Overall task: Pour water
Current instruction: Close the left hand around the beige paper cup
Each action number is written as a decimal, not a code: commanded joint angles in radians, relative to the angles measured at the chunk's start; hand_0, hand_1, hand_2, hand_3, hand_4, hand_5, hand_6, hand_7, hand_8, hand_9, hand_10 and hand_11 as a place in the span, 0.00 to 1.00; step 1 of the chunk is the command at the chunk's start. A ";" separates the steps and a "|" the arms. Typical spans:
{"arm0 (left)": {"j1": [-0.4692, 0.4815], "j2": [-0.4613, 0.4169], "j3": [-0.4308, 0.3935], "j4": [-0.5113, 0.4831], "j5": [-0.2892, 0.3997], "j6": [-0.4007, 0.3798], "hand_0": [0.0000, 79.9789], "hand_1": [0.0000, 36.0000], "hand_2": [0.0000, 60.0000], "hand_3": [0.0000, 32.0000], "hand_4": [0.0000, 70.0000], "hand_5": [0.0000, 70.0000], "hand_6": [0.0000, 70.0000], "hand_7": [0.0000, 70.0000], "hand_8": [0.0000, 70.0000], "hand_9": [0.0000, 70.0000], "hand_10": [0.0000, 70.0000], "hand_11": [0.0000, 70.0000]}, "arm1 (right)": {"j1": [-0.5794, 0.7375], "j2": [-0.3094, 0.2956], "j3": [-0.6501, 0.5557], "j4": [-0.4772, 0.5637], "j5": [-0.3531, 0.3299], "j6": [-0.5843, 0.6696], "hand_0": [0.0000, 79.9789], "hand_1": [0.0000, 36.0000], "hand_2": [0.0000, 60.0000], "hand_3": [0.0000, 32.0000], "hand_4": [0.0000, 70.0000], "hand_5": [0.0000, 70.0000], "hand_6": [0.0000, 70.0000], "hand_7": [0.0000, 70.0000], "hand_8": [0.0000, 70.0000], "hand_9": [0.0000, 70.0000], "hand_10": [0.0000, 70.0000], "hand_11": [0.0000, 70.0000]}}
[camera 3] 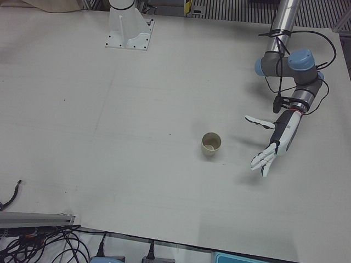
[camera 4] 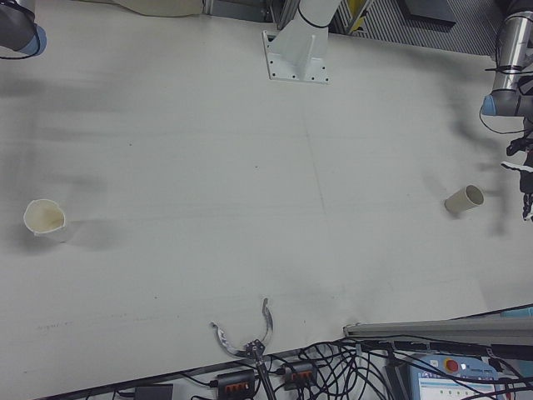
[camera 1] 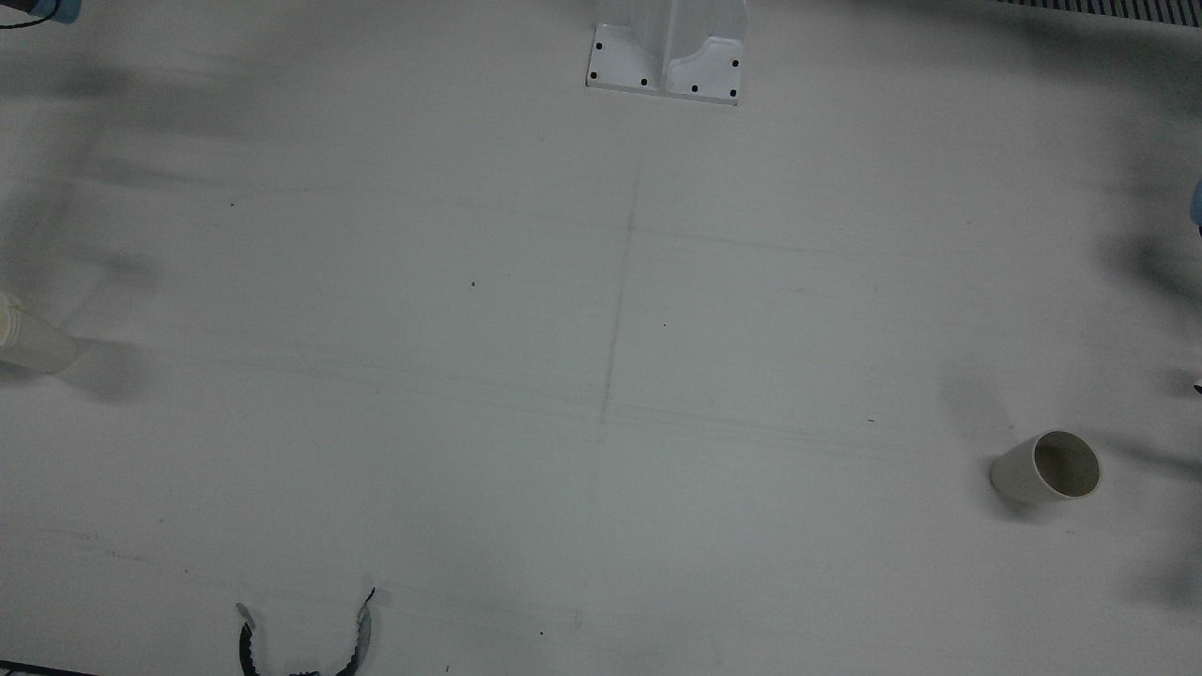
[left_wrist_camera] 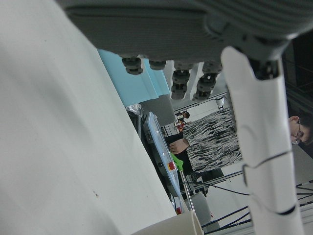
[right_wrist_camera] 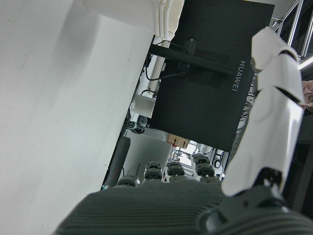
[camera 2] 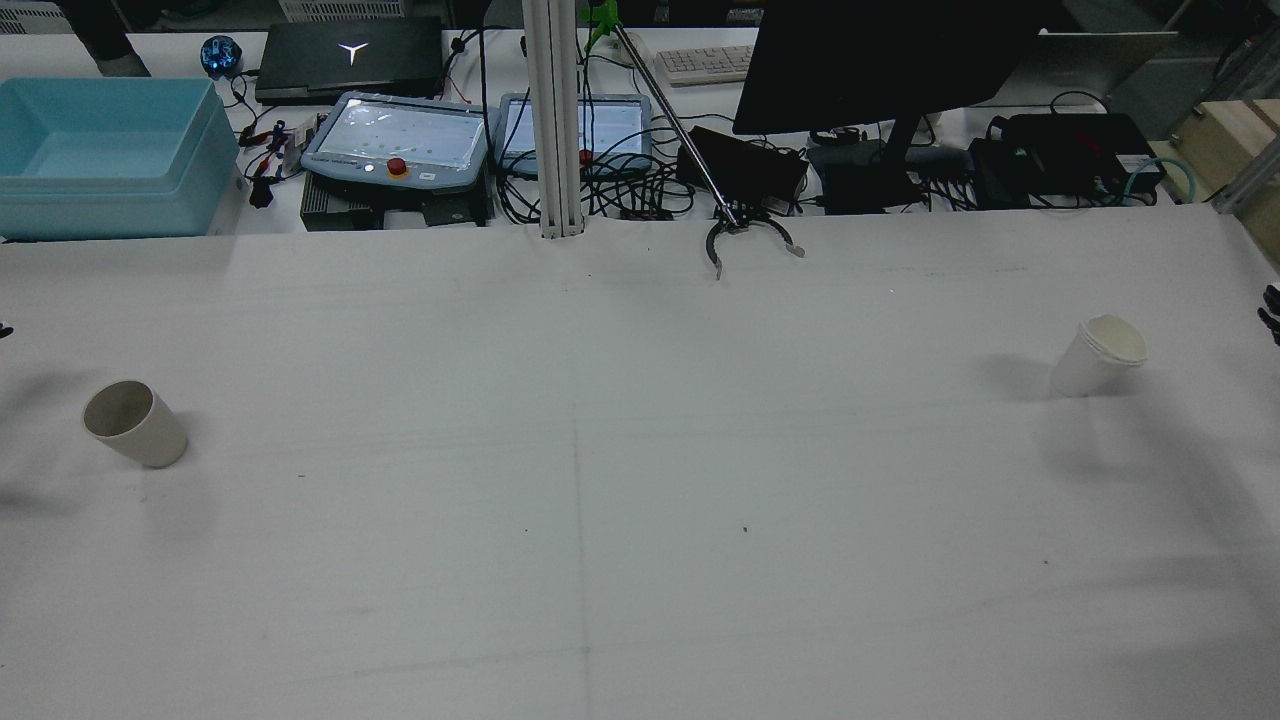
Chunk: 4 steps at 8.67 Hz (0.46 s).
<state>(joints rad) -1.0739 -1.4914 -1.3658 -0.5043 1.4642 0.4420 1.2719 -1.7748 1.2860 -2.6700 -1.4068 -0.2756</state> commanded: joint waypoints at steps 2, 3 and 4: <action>0.112 -0.006 0.008 -0.008 -0.048 0.073 0.75 0.50 0.00 0.00 0.34 0.00 0.15 0.11 0.02 0.00 0.05 0.10 | 0.012 -0.006 -0.007 0.002 -0.004 0.006 0.62 0.58 0.32 0.00 0.00 0.09 0.11 0.00 0.07 0.08 0.00 0.00; 0.121 -0.007 0.008 -0.011 -0.060 0.084 0.76 0.50 0.00 0.00 0.34 0.00 0.14 0.10 0.01 0.00 0.04 0.10 | 0.012 -0.015 -0.005 0.002 -0.005 0.006 0.62 0.58 0.30 0.00 0.00 0.09 0.09 0.00 0.07 0.08 0.00 0.00; 0.132 -0.009 0.008 -0.010 -0.080 0.084 0.78 0.53 0.00 0.00 0.34 0.00 0.14 0.10 0.01 0.00 0.04 0.10 | 0.012 -0.015 -0.007 0.002 -0.005 0.004 0.62 0.58 0.31 0.00 0.00 0.09 0.09 0.00 0.06 0.08 0.00 0.00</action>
<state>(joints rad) -0.9681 -1.4973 -1.3579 -0.5156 1.4161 0.5157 1.2825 -1.7827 1.2801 -2.6682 -1.4101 -0.2705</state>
